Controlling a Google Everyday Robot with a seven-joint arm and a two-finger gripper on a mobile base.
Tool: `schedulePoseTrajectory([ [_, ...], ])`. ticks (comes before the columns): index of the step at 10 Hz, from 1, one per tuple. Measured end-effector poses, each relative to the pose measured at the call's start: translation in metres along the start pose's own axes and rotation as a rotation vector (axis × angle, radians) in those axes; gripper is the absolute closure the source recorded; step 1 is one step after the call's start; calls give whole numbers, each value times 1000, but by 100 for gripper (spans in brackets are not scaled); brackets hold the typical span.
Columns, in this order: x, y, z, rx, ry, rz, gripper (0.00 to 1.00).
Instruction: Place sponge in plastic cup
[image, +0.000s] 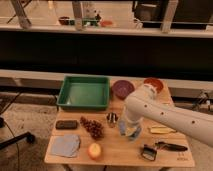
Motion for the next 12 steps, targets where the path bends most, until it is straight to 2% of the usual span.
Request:
schedulePoseTrajectory([
  [3, 16, 1, 5, -10, 21, 23, 100],
  [7, 24, 2, 9, -25, 26, 47, 100],
  [12, 29, 14, 7, -44, 16, 69, 100],
])
